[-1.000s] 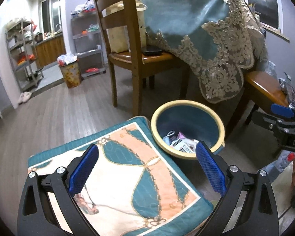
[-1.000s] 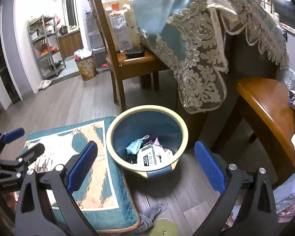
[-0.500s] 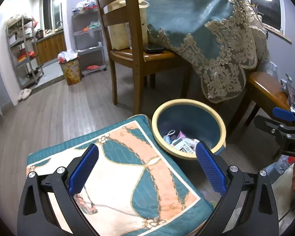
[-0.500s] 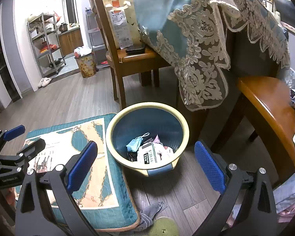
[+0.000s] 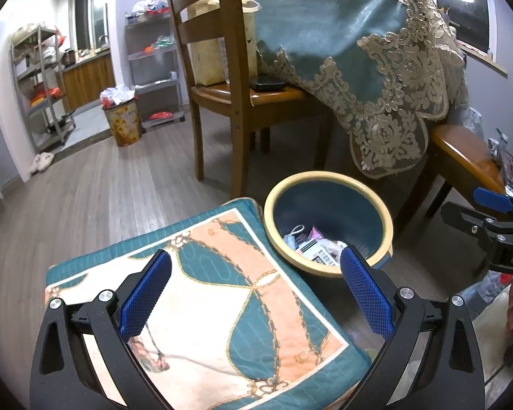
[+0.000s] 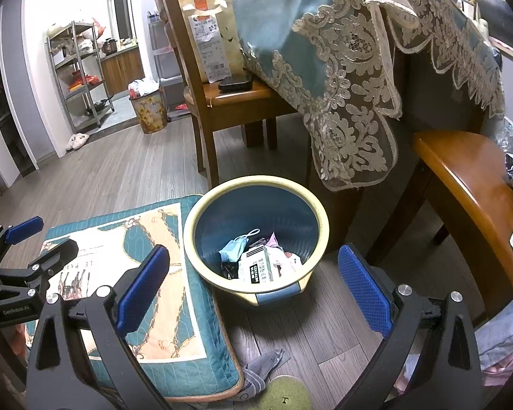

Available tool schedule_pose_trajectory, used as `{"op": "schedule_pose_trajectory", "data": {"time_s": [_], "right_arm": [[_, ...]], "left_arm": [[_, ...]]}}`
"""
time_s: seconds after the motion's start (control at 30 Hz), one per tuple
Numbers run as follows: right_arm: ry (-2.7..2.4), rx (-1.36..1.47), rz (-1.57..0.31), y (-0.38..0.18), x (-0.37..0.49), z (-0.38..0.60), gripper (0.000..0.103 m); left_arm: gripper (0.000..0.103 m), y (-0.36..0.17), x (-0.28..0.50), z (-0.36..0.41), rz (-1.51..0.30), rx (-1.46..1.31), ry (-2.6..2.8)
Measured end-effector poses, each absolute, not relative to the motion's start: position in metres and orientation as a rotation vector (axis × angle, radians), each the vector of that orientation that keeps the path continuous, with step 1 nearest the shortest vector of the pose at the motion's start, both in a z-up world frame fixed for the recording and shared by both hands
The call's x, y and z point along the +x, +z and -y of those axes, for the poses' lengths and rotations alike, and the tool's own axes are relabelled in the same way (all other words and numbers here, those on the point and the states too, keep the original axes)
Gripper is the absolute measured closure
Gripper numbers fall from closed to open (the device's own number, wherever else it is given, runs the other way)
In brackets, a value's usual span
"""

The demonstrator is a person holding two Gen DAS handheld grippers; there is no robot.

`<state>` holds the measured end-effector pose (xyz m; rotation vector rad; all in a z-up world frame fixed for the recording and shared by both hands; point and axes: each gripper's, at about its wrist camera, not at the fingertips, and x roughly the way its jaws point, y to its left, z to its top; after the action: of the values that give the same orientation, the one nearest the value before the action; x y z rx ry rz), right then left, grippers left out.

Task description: Collect trash

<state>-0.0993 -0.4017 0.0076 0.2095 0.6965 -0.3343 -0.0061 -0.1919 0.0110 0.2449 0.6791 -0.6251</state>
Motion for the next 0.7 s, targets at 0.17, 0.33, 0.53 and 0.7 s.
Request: {"op": "schedule_pose_trajectory", "data": {"time_s": [0.17,0.33,0.53,0.7], "right_arm": [[-0.334,0.21,-0.697,0.0079,-0.0989,0.4018,0.006],[-0.334,0.211,-0.699,0.0072,-0.0986,0.4023,0.006],[-0.334,0.213,-0.699,0.007,-0.0988,0.4022,0.006],[-0.335,0.214,-0.7,0.0075,-0.0984,0.403,0.006]], "left_arm": [[0.005,0.009,-0.0062,0.192,-0.685,0.241,-0.627],[0.005,0.0076,-0.006,0.193,-0.688,0.24,-0.627],[0.005,0.007,-0.0055,0.1933,-0.691,0.24,-0.628],[0.005,0.0061,-0.006,0.1942,-0.694,0.241,-0.63]]}}
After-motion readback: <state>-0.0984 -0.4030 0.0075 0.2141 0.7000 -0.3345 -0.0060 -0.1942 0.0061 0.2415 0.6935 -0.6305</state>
